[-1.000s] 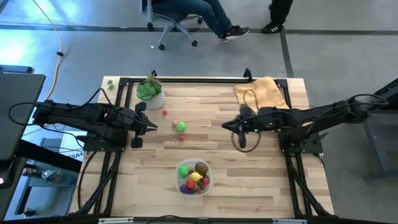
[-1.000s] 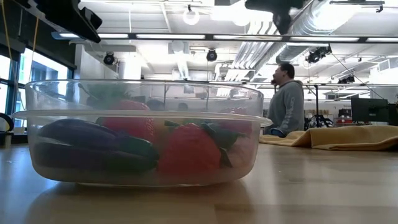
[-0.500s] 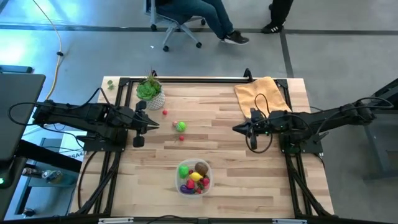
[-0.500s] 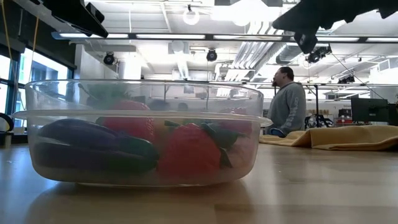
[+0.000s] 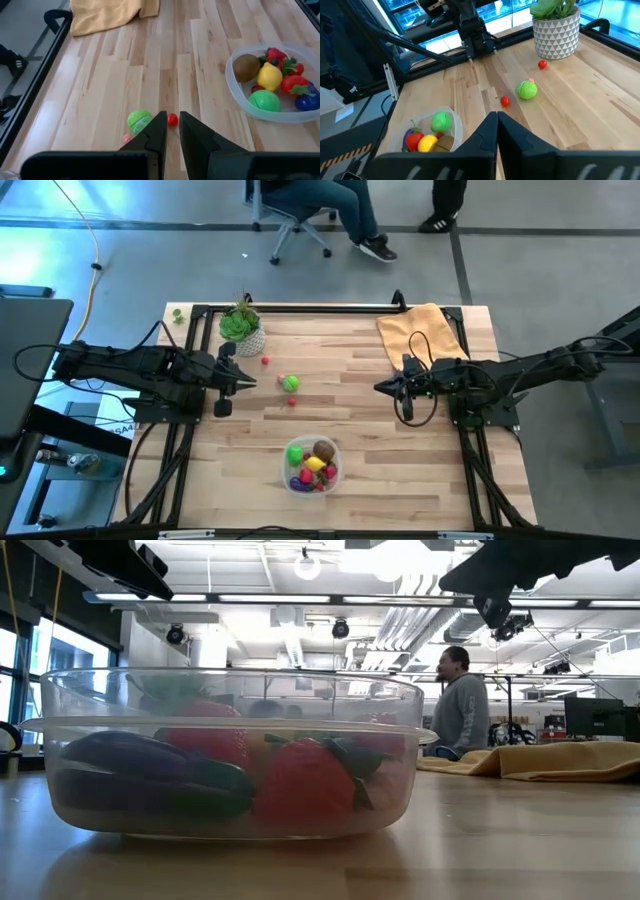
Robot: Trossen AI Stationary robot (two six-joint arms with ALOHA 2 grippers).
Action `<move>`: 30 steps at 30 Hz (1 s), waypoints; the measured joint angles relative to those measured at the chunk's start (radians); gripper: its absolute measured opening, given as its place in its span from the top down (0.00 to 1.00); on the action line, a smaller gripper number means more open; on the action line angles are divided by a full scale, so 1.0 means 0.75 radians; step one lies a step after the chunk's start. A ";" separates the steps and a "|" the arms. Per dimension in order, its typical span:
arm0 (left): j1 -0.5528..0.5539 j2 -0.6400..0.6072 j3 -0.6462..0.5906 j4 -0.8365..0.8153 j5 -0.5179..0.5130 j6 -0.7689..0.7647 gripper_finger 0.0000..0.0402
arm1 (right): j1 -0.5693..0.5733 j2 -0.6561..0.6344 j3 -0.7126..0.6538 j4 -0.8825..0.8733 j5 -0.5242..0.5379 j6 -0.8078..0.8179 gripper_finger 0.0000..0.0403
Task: Pick and placing Produce into tupperware
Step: Put the green cabbage into the transparent bin
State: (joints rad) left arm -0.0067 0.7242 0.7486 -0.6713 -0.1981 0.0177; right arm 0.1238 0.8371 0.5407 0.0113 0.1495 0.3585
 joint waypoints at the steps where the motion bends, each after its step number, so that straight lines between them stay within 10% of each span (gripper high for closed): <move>1: 0.000 0.000 0.000 0.008 -0.001 0.001 0.90 | 0.000 0.000 0.000 0.000 0.000 0.000 1.00; 20: 0.001 0.069 0.114 0.052 0.028 0.193 0.90 | 0.000 0.001 0.000 -0.010 -0.008 0.000 1.00; 30: 0.036 0.486 0.432 -0.302 -0.103 0.264 0.65 | 0.000 0.001 0.000 -0.019 -0.010 0.000 1.00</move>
State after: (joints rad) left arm 0.0202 1.0890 1.0725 -0.8980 -0.2752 0.2159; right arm 0.1239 0.8379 0.5407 -0.0033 0.1417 0.3584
